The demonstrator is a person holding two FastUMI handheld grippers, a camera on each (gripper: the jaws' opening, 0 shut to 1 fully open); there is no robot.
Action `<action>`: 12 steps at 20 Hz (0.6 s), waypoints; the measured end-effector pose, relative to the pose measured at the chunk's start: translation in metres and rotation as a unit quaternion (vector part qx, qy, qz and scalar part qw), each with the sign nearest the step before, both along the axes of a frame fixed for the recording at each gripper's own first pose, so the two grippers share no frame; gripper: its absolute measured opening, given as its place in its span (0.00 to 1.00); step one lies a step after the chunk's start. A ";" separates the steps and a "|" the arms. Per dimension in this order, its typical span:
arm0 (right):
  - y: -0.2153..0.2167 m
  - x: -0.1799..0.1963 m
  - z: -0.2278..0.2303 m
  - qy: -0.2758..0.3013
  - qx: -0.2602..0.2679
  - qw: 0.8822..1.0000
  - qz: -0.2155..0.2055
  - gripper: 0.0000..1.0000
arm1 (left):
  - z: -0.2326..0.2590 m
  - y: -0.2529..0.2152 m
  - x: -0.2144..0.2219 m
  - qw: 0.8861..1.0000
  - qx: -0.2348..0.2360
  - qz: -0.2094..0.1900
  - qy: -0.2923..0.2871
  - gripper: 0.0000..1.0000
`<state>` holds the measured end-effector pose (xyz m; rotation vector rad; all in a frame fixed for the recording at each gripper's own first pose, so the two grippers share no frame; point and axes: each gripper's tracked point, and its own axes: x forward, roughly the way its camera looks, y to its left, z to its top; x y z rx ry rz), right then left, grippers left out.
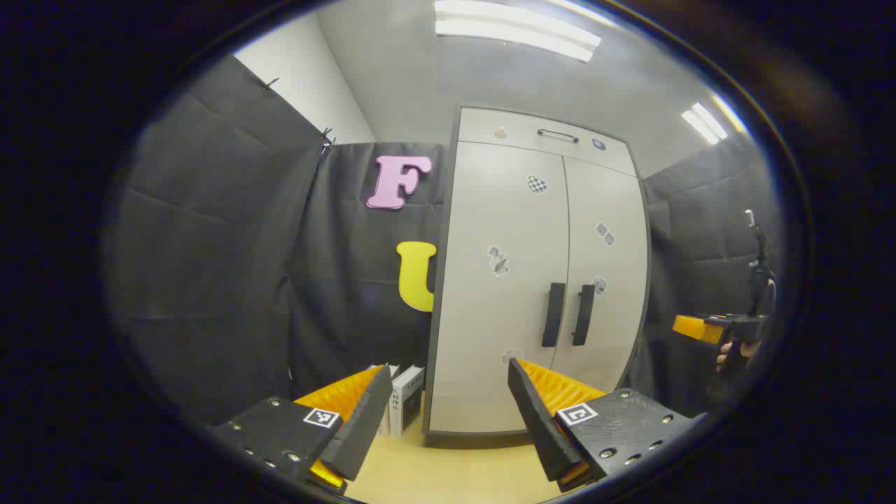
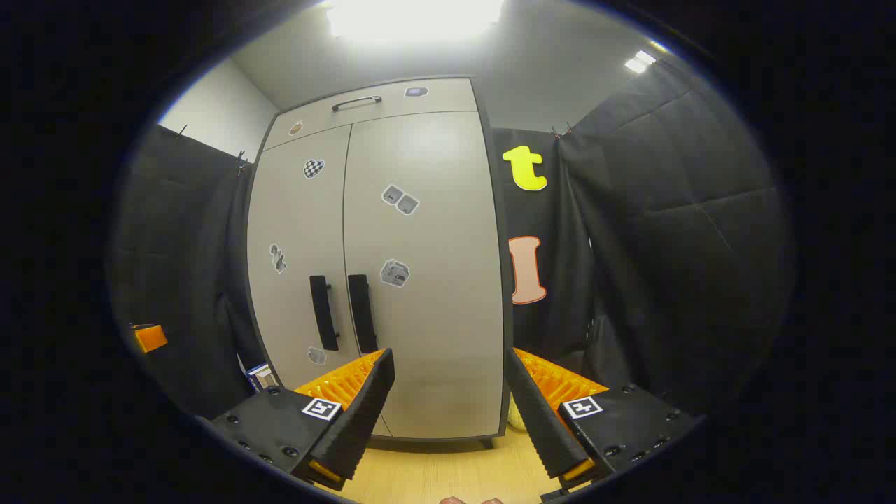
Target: Open the right door of the double-door shoe cabinet with the right hand, and open the left door with the left hand.
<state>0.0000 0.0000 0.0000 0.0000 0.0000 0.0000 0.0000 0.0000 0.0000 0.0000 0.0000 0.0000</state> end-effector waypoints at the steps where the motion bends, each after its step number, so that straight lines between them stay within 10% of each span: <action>1: 0.001 0.000 -0.002 0.004 -0.004 1.000 0.000 0.99 | -0.003 -0.004 0.005 1.000 0.000 -0.005 0.004 0.96; 12: 0.031 0.000 0.019 -0.001 0.005 0.999 0.033 0.99 | -0.018 -0.001 -0.007 1.000 0.018 -0.003 0.009 0.97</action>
